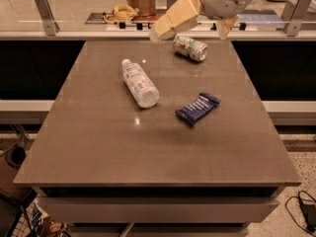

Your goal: Place blue plastic bottle upright

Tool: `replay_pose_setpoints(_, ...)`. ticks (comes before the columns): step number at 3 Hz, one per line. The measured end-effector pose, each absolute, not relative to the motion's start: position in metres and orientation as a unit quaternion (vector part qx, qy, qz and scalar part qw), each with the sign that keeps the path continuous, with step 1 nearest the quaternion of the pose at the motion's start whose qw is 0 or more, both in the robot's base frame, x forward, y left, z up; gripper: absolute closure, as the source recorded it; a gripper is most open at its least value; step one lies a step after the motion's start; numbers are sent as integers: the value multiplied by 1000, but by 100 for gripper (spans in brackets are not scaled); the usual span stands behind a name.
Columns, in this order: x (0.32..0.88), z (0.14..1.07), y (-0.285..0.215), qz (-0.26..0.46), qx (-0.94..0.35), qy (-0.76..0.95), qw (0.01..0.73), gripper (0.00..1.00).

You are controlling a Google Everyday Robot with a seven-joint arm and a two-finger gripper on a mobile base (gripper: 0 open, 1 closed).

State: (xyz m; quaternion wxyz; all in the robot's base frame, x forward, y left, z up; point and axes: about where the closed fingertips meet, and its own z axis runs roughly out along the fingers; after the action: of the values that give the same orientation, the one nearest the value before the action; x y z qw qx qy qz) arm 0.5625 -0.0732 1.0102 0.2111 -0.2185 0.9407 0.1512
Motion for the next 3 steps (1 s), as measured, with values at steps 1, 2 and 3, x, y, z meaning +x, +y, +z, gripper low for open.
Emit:
replay_pose_setpoints(1,569,1011,-70,137,-214,945,206,0)
replay_pose_setpoints(2,579,1006,-61,105,-204,955,189,0)
replay_pose_setpoints(3,584,993,-45,84,-196,961,177,0)
